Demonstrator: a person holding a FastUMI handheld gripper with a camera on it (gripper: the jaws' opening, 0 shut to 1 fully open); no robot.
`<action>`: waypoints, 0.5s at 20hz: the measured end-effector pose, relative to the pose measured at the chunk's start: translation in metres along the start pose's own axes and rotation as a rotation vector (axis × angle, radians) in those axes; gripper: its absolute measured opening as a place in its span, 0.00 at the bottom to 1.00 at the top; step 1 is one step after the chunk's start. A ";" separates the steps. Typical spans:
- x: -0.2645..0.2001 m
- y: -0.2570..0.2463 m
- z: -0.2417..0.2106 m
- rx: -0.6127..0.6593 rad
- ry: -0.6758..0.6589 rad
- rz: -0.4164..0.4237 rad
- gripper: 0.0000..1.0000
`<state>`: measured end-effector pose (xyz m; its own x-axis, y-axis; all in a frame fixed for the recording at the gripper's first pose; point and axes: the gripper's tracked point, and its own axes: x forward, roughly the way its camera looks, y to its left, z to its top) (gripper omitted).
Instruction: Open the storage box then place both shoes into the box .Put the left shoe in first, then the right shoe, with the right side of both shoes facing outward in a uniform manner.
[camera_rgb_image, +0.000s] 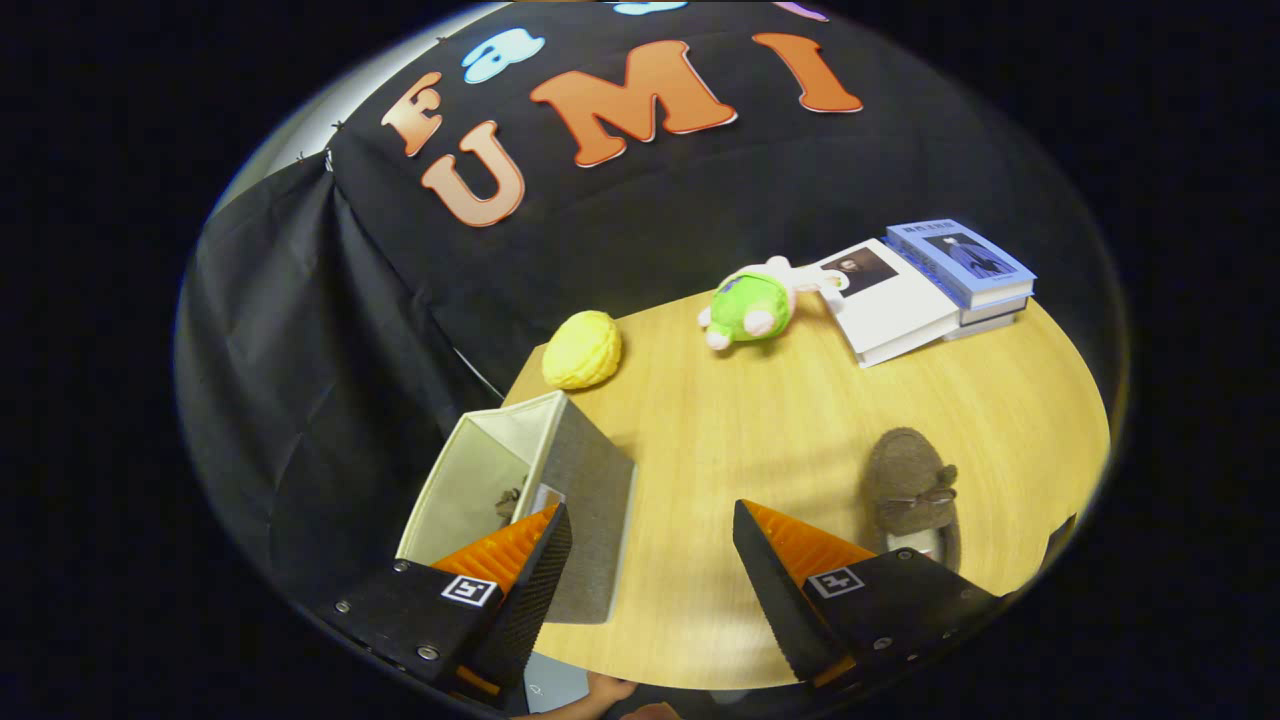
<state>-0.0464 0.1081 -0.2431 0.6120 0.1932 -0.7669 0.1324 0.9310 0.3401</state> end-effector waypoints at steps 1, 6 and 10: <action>-0.002 -0.016 -0.002 0.000 -0.002 -0.026 0.97; -0.010 -0.095 -0.020 0.012 0.012 -0.142 0.97; -0.014 -0.138 -0.036 0.022 0.027 -0.204 0.97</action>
<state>-0.1012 -0.0119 -0.2990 0.5496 0.0103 -0.8354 0.2684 0.9447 0.1882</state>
